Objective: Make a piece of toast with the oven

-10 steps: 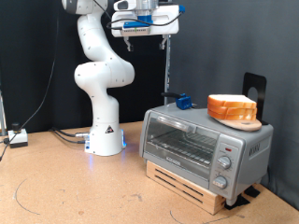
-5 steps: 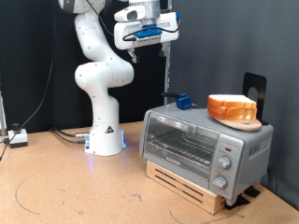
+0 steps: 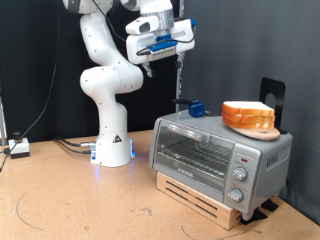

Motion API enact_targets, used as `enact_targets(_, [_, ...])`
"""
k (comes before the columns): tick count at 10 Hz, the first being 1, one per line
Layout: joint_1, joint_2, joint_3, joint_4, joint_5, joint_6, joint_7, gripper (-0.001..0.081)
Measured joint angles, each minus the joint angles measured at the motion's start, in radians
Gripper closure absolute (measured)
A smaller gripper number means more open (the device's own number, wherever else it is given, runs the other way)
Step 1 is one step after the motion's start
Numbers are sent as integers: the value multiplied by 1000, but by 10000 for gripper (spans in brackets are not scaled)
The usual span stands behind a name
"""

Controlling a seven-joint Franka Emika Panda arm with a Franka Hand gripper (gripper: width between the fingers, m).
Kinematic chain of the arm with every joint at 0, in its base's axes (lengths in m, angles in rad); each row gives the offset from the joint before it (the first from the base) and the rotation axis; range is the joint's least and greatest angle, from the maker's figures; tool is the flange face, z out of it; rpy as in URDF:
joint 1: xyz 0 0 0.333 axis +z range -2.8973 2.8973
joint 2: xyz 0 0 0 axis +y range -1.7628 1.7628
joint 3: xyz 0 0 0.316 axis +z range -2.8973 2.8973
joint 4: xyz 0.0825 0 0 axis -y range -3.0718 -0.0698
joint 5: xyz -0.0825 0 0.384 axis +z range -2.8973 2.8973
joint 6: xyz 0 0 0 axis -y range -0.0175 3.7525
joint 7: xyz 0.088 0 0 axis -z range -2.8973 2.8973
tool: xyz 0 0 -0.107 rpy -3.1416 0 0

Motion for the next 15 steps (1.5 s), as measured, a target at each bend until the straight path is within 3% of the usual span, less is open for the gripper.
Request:
enact_targets(2, [-23, 57, 29, -19, -29, 69, 72, 2])
enact_targets(3, [-22, 55, 26, -20, -23, 68, 57, 2])
enact_targets(5, [9, 52, -29, -20, 85, 41, -102, 2])
enact_targets(7, [19, 53, -73, -23, 135, 6, -205, 2])
enact_targets(12, [17, 23, -78, -56, 151, 16, -248, 2])
enact_targets(15, [34, 16, -95, -112, 202, 75, -417, 2])
